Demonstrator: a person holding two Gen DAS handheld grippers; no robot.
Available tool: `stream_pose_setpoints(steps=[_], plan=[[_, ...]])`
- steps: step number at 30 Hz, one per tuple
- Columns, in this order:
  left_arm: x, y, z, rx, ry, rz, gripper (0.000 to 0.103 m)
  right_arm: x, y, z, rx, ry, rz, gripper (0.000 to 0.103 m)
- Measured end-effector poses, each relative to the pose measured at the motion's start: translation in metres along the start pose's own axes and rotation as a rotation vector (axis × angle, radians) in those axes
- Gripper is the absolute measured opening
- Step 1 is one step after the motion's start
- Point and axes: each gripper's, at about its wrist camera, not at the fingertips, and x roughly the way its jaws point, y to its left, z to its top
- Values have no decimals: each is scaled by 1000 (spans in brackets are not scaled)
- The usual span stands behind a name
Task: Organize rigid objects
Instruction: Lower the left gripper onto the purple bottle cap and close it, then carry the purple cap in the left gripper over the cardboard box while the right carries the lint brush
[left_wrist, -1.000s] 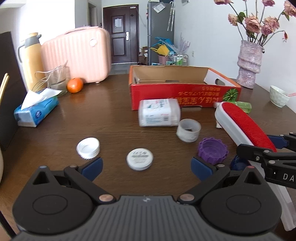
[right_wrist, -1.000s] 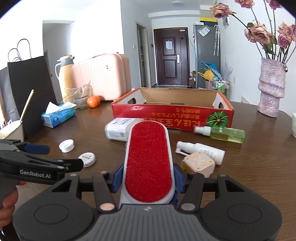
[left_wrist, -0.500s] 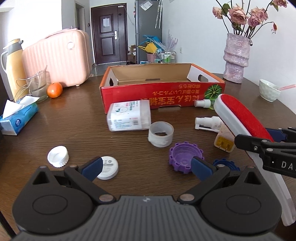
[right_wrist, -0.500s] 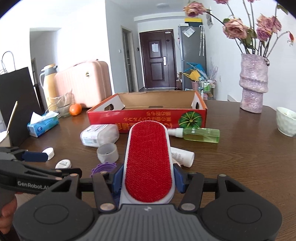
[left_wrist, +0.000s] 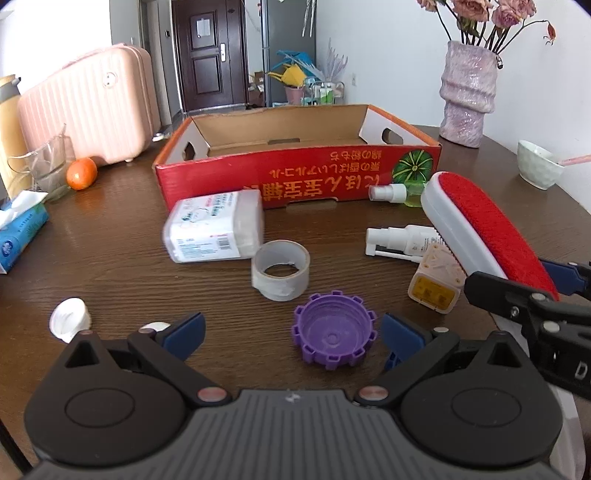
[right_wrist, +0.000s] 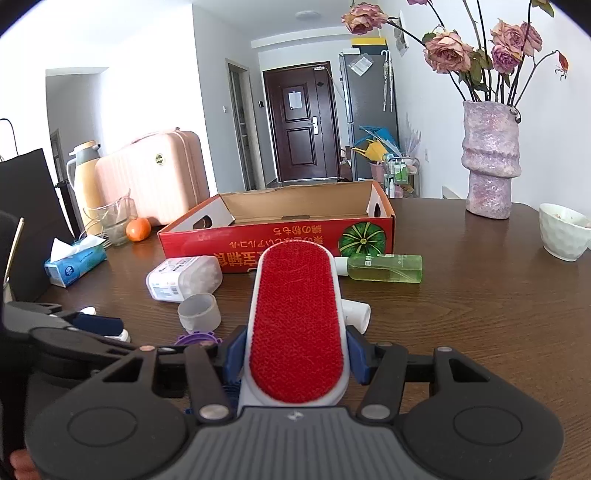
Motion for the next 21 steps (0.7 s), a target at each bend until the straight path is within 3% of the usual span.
stream_pose_setpoints(steps=[11,13,15,19,21], plan=[[27,-5,-2,0,38,37,103,2,2,-2,-3,0,-11,55],[29,-3,-2,-8,54,23,90,2,2,-2,-4,-5,-13,55],[29,-1,-3,-12,58,10,85,1,3,-3,-6,-7,-17,55],[21,1,-5,-11,42,-10,56,1,3,-4,-11,-11,-19,55],[17,5,-7,-26,38,-19,56,1,4,-4,-12,-13,-17,55]])
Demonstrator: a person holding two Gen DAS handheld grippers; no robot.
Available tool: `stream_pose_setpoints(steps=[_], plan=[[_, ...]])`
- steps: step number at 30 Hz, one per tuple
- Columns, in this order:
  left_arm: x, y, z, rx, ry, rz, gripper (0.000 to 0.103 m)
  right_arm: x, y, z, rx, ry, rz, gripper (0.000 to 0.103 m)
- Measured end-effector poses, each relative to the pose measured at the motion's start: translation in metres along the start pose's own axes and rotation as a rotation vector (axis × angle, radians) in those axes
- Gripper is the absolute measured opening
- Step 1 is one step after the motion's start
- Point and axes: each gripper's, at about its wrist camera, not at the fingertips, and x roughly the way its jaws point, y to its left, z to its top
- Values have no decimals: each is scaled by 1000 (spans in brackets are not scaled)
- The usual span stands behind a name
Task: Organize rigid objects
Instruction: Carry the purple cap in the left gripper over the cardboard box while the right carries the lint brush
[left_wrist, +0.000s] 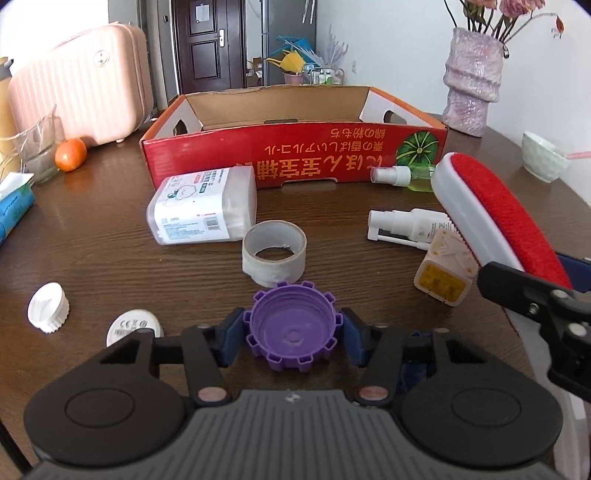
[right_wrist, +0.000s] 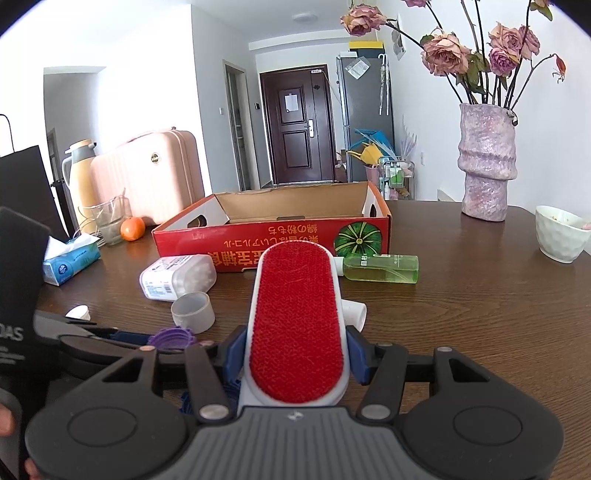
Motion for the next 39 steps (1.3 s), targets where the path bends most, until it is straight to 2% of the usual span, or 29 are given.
stream_pose_setpoints(steps=[12,17,28,39], plan=[[-49,19,-16,-29,-123,12,56,-1,1,-1,2,-9,9,55],[-57,25,-16,-32,-142,16,56,-3,3,3,4,-12,3,55],[-71,34,-6,-40,-190,12,56,-8,13,16,-3,-28,3,55],[-83,38,19,-32,-244,1,56,-5,21,41,-15,-50,-4,55]])
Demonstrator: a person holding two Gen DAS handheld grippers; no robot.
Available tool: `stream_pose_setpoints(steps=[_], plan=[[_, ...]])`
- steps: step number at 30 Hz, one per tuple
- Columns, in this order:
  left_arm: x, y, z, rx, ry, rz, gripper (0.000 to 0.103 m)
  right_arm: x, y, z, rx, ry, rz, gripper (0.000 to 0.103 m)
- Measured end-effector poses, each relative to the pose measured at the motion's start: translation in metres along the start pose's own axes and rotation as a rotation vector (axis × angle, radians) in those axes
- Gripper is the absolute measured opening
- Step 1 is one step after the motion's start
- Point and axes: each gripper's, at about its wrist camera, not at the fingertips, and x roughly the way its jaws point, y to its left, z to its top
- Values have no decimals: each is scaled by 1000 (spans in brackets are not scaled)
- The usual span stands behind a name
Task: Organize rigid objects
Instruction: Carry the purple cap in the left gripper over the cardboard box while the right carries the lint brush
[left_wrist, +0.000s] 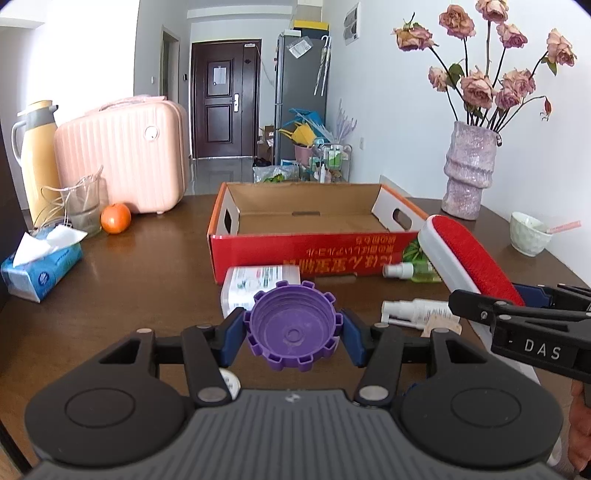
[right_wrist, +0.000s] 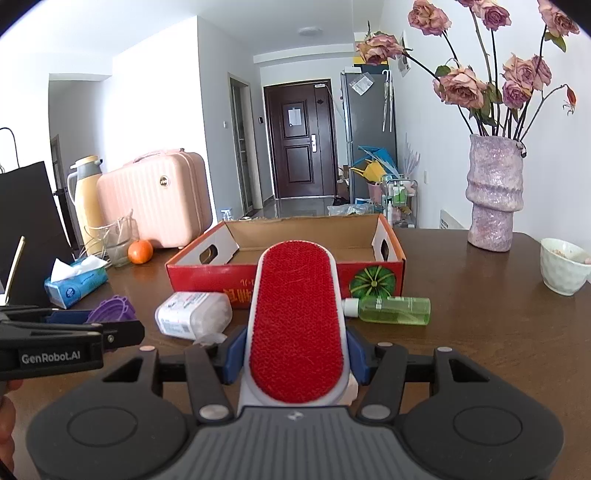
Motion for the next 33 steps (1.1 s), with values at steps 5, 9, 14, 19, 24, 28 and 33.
stream_pose_setpoints(steps=[5,9,14,19,24,28,33], plan=[[8,0,14,-1,-19,2,56,10,2,13,-3,-11,5,55],[17,1,26,-5,-26,7,56,21,3,23,-2,-14,9,55],[30,1,40,-6,-42,18,56,36,5,37,-3,-21,10,55],[43,5,55,-43,-60,27,56,53,6,54,3,-28,2,55],[56,7,74,-70,-80,38,56,68,1,70,25,-33,-11,55],[69,7,89,-81,-94,46,56,81,-3,81,35,-37,-22,55],[88,4,100,-86,-98,58,56,97,-9,93,50,-42,-31,55]])
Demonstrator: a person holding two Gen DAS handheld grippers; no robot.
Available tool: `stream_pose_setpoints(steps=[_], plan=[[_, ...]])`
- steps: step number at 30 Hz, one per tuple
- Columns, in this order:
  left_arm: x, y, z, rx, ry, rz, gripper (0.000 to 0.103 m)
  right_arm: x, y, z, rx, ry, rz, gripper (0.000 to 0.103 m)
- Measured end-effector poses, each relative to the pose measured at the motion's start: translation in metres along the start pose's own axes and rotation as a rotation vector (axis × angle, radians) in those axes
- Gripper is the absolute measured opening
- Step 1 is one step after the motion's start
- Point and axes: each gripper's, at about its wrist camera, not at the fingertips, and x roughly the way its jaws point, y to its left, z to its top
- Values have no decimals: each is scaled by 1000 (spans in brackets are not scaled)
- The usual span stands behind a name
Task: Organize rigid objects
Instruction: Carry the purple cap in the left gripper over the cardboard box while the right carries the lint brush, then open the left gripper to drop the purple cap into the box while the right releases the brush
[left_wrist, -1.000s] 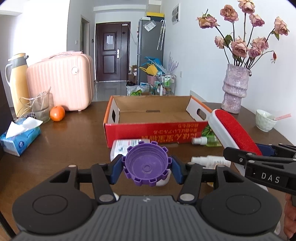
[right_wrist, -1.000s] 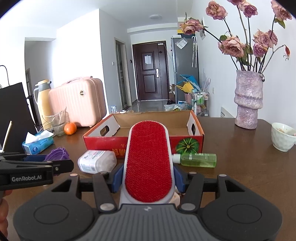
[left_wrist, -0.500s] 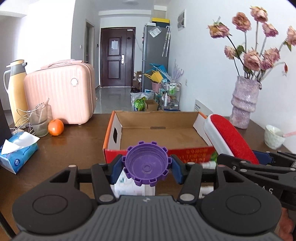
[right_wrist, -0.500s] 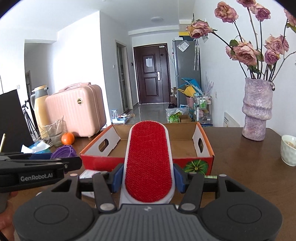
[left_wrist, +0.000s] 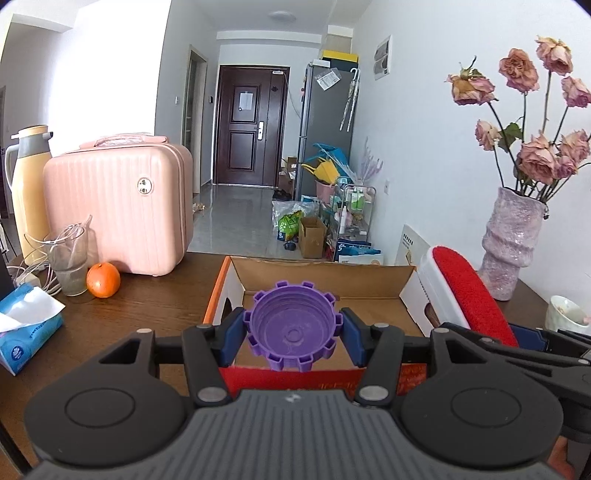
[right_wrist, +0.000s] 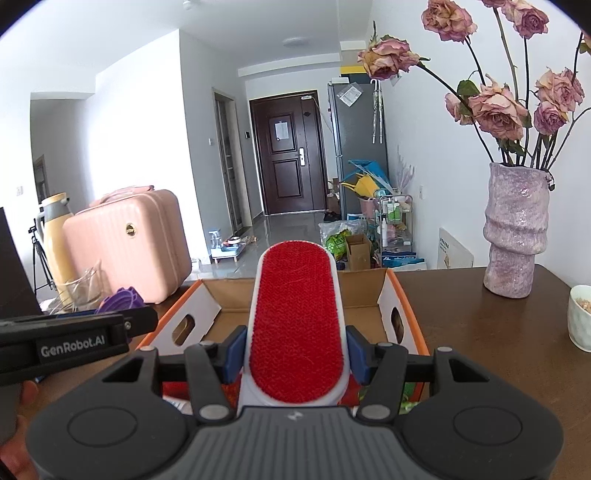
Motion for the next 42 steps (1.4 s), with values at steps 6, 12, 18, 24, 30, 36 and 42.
stream_pose_setpoints(steps=[6,12,18,24,30,36,42], plan=[[25,1,7,-4,13,21,56,25,-7,9,17,12,-3,55],[51,6,13,-10,34,43,56,49,-12,16,24,39,-7,55],[75,10,19,-12,60,57,56,73,-14,23,31,69,-1,55],[96,12,20,-14,92,70,56,99,-14,30,29,104,4,55],[116,14,21,-12,120,88,56,120,-15,33,31,139,4,55],[139,20,22,-18,161,115,56,139,-10,33,17,166,-1,55],[158,22,15,-7,206,129,56,161,-12,30,41,221,-25,55]])
